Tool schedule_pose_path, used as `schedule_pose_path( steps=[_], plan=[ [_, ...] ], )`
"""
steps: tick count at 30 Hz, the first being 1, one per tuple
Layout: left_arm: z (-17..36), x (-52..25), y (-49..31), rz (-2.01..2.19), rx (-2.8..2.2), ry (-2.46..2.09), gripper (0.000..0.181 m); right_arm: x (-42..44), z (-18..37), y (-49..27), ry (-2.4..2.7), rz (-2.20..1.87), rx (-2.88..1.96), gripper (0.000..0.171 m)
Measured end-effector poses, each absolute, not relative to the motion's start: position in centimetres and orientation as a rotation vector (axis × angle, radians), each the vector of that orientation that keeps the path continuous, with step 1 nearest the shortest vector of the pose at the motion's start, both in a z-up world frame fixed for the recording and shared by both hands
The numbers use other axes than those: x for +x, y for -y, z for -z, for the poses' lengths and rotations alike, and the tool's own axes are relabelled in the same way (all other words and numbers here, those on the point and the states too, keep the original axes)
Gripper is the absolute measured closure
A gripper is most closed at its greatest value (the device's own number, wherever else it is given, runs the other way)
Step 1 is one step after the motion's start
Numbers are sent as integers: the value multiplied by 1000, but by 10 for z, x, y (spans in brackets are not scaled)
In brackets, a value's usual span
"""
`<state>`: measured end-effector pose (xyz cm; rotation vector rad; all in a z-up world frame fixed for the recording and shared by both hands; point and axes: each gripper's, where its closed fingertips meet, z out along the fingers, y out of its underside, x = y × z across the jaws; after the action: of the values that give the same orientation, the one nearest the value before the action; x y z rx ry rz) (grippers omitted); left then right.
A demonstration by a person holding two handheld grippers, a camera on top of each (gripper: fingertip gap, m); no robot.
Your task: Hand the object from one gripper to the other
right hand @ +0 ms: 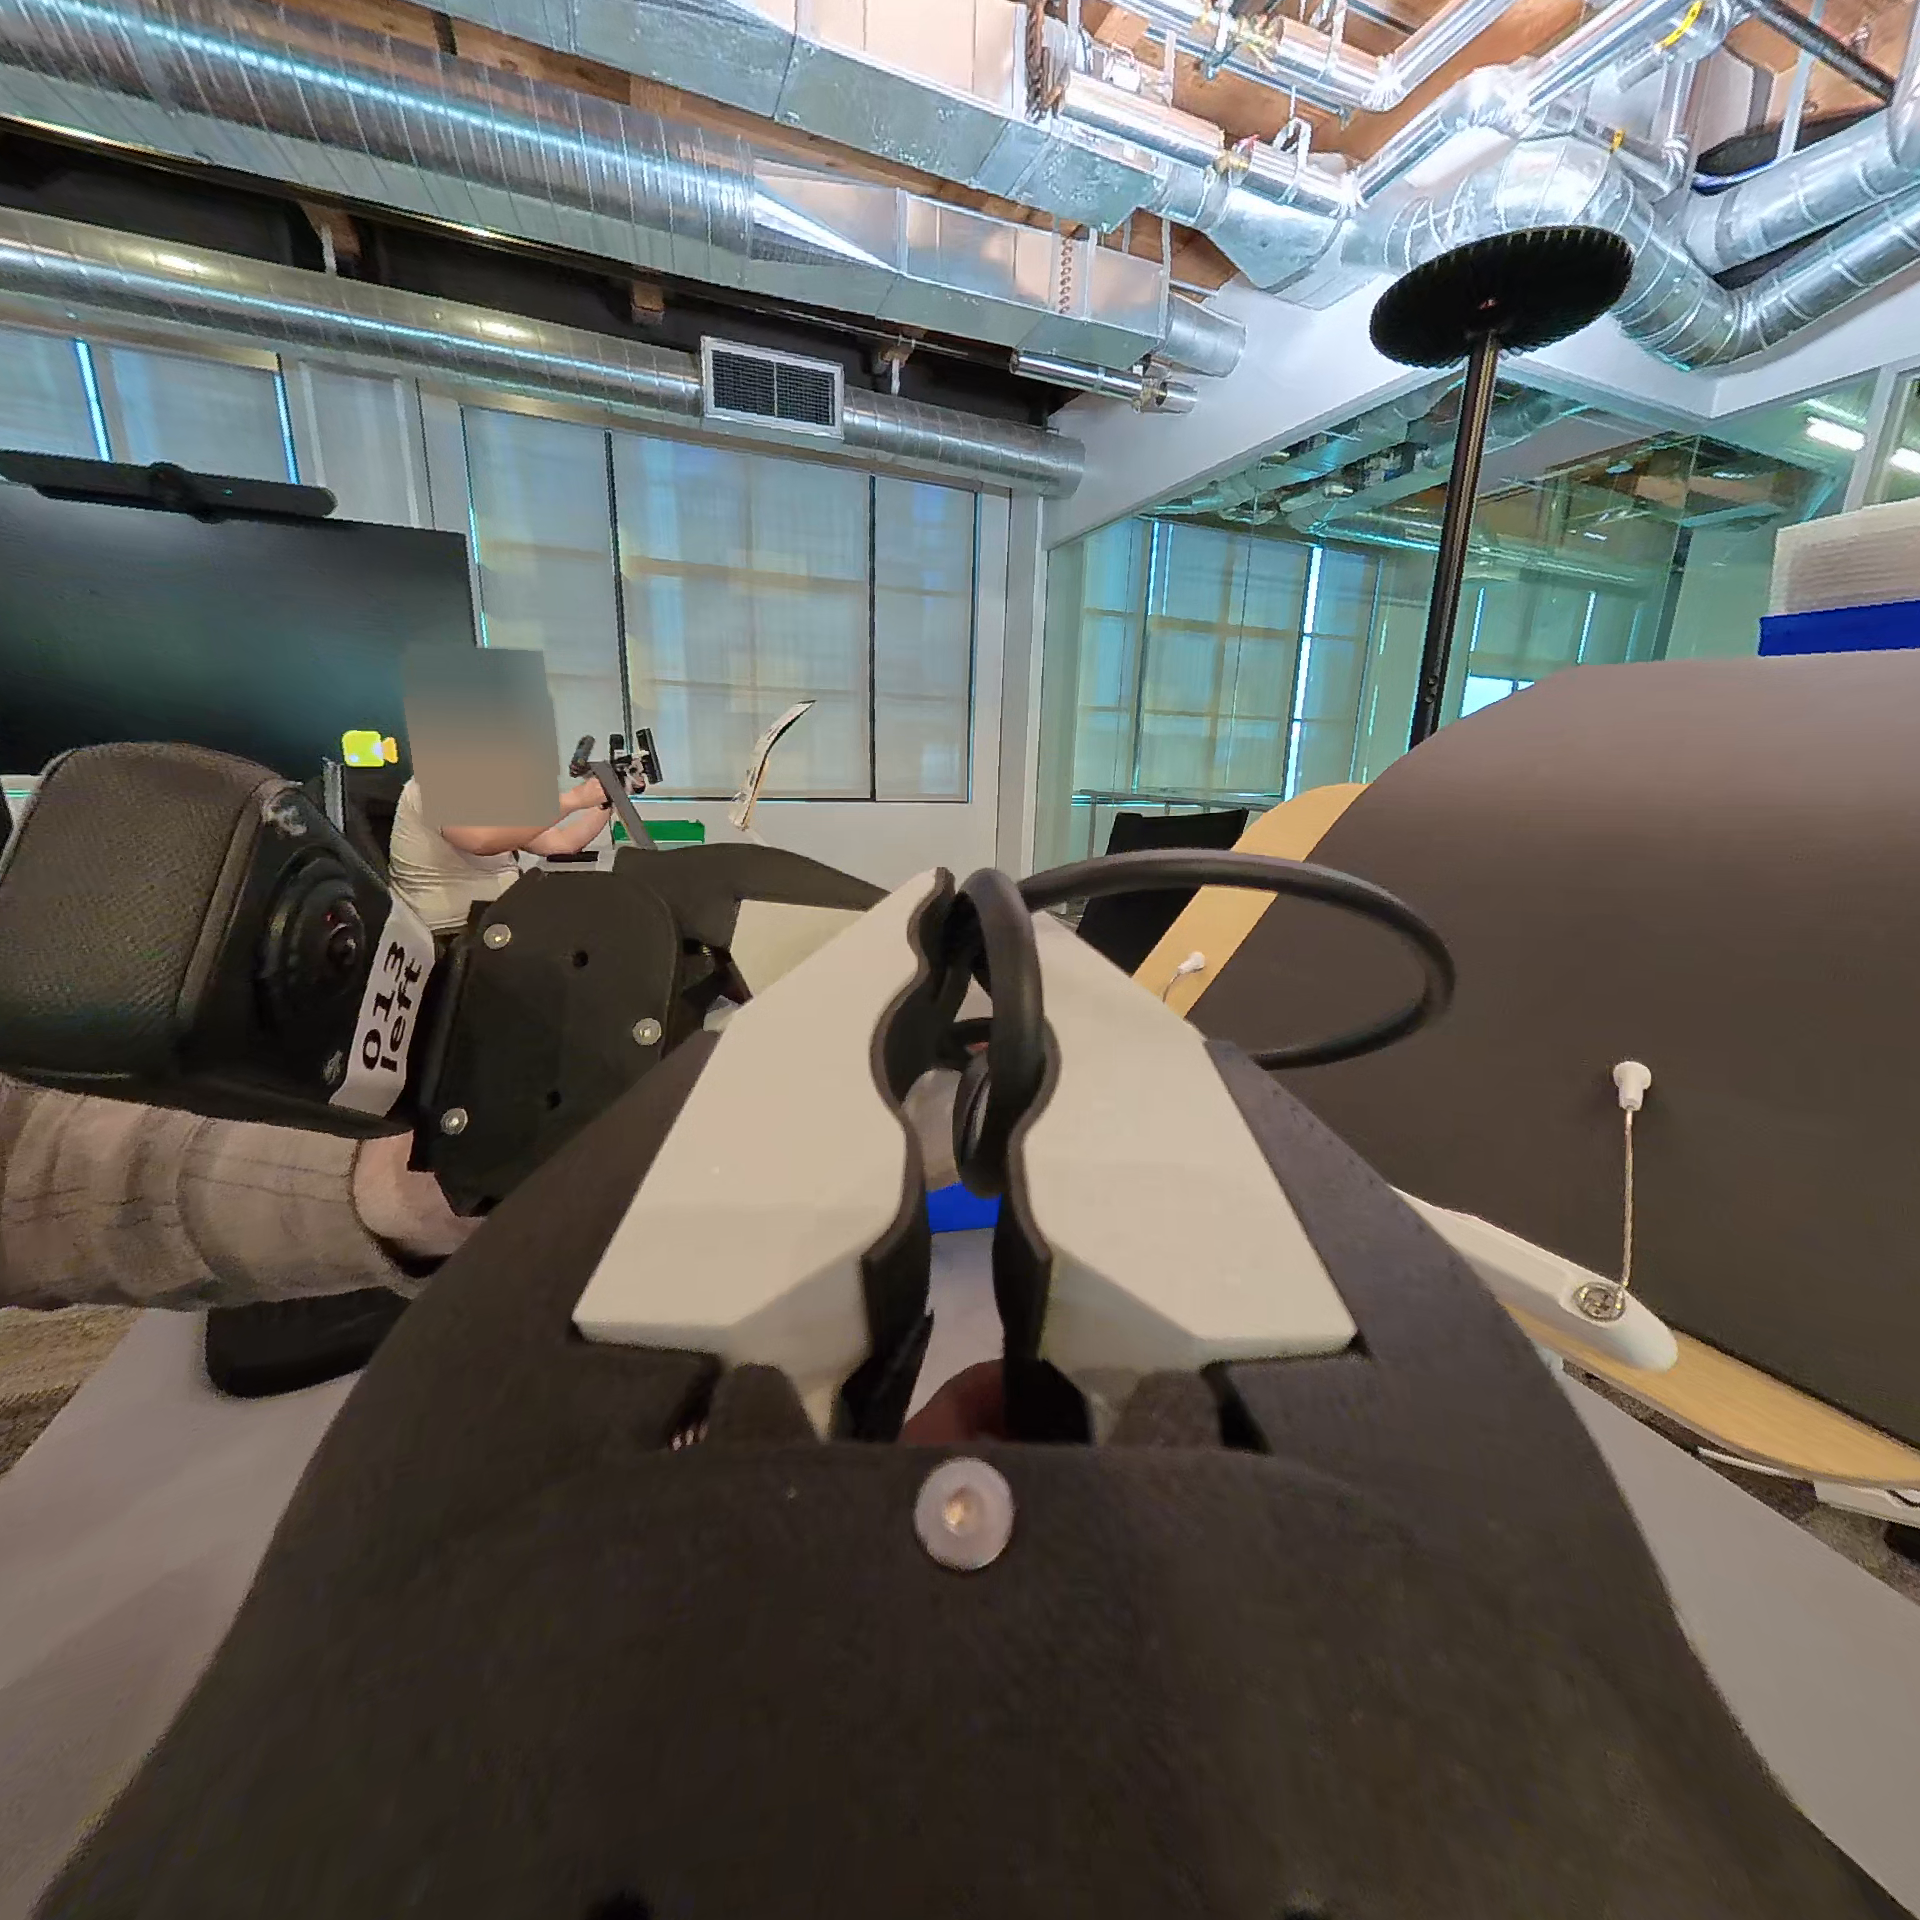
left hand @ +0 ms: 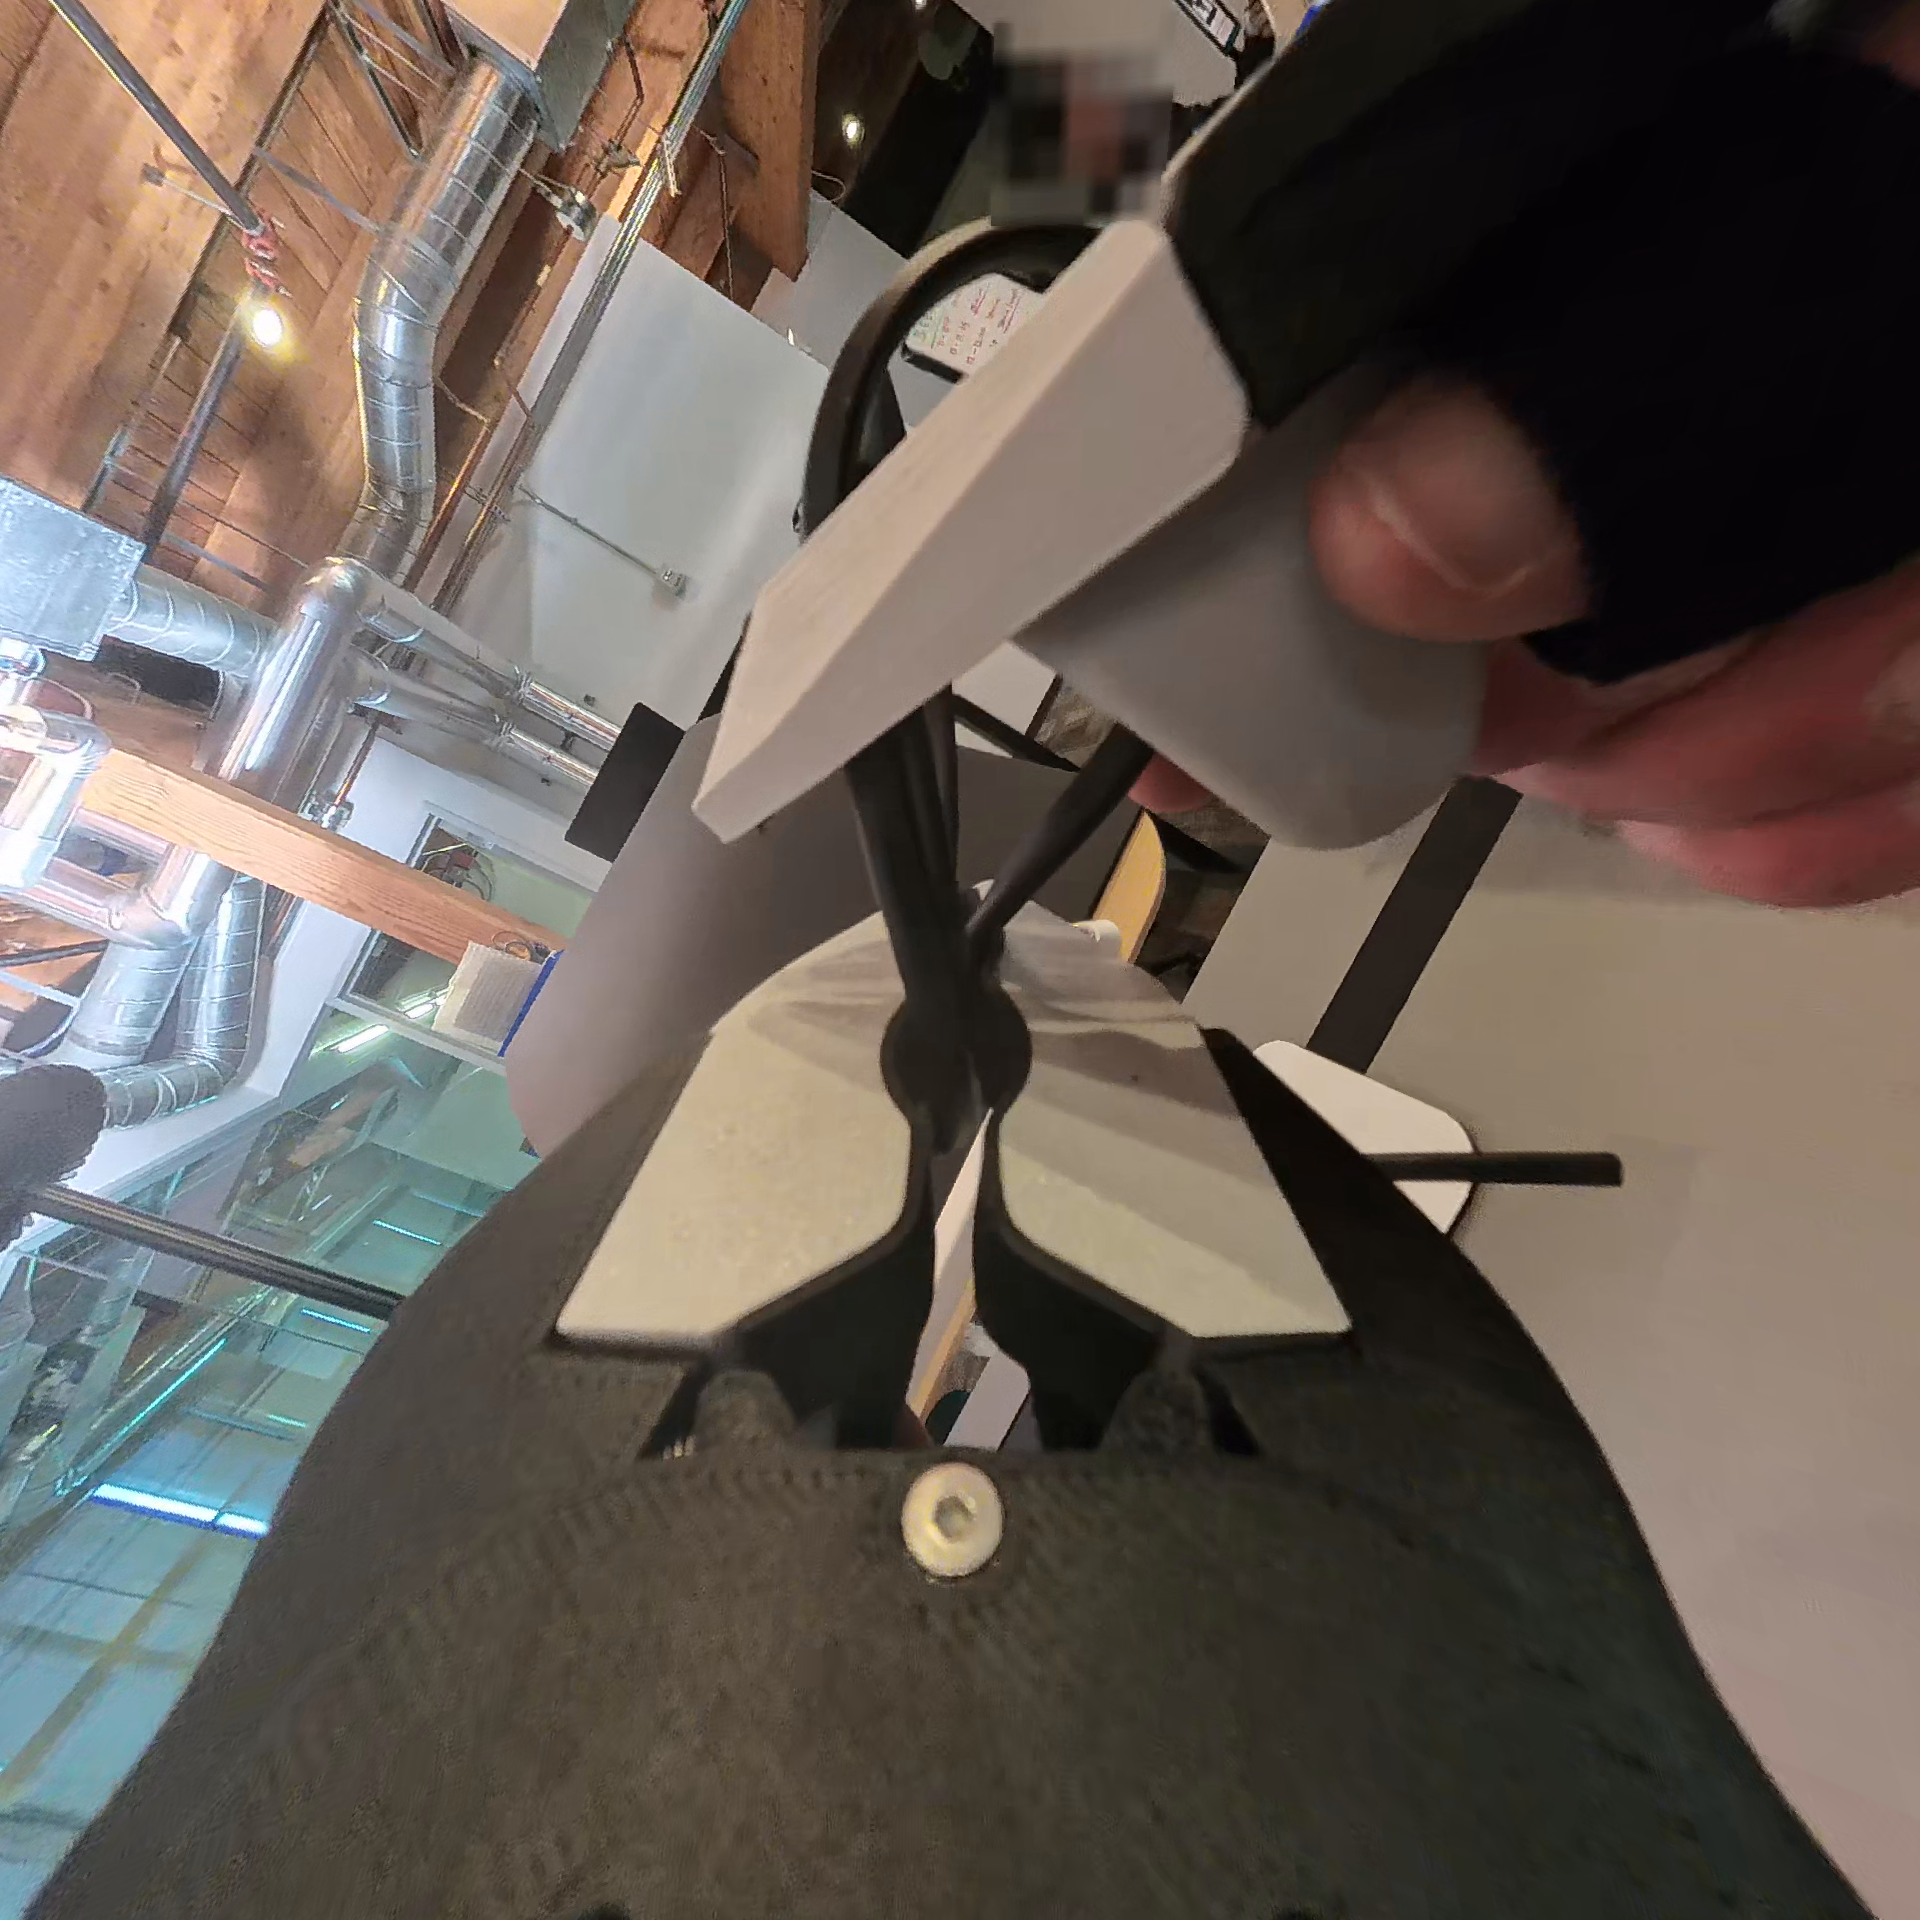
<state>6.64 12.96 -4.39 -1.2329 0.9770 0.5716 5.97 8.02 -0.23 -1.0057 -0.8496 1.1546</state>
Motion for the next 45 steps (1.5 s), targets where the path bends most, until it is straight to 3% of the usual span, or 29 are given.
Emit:
schedule_pose_path(
  steps=[1,20,29,39,45],
  plan=[
    [44,67,-129,-564,-1232,-980,180,60,2,-79,858,-1155,-1002,171],
    [71,79,-107,-625,-1114,-1326,180,61,33,-46,1412,-923,-921,171],
    [87,81,-104,-784,-1027,-1505,181,71,78,-30,1767,-491,-705,170],
    [85,70,-115,-808,-1149,-1504,181,69,81,-50,1756,35,-526,171],
    [52,55,-125,-856,-1148,-1345,181,56,55,-60,1545,209,-435,165]
  ],
)
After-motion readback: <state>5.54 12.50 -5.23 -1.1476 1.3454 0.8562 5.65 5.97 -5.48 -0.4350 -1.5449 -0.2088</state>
